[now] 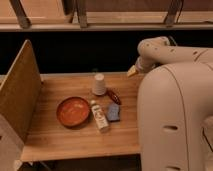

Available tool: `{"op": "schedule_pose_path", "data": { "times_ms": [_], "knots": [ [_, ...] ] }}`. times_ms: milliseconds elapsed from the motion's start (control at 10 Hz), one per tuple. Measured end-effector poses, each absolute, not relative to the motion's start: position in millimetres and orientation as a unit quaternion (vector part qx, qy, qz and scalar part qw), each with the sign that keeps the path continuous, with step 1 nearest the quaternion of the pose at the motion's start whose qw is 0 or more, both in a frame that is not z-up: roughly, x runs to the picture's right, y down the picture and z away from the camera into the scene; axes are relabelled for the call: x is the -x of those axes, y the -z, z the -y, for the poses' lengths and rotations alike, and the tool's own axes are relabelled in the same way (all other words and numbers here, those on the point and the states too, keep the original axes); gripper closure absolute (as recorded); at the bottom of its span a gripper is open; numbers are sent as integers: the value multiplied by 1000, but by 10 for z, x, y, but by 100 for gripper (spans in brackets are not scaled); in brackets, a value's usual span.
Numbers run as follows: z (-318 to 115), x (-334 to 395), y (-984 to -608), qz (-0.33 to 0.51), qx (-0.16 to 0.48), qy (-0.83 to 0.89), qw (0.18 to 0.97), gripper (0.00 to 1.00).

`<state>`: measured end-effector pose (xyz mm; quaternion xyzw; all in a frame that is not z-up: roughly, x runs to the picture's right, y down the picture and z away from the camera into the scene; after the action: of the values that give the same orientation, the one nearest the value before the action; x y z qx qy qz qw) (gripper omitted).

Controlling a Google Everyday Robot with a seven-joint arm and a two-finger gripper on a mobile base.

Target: Place the bottle in the ceramic bowl

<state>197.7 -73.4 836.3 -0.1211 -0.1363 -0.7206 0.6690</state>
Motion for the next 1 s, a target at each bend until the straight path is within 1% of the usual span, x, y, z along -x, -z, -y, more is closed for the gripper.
{"op": "schedule_pose_path", "data": {
  "times_ms": [100,200,400,600,800,1000],
  "knots": [
    [638,-1660,-8358,160,115,737,646,20],
    [437,-1226,-8316,195,109,761,609,20],
    [-117,-463,-8121,274,104,796,530,20],
    [-481,-179,-7978,320,107,806,487,20],
    [-726,-136,-7936,339,120,813,457,20],
    [-730,-138,-7937,339,121,814,456,20]
  ]
}}
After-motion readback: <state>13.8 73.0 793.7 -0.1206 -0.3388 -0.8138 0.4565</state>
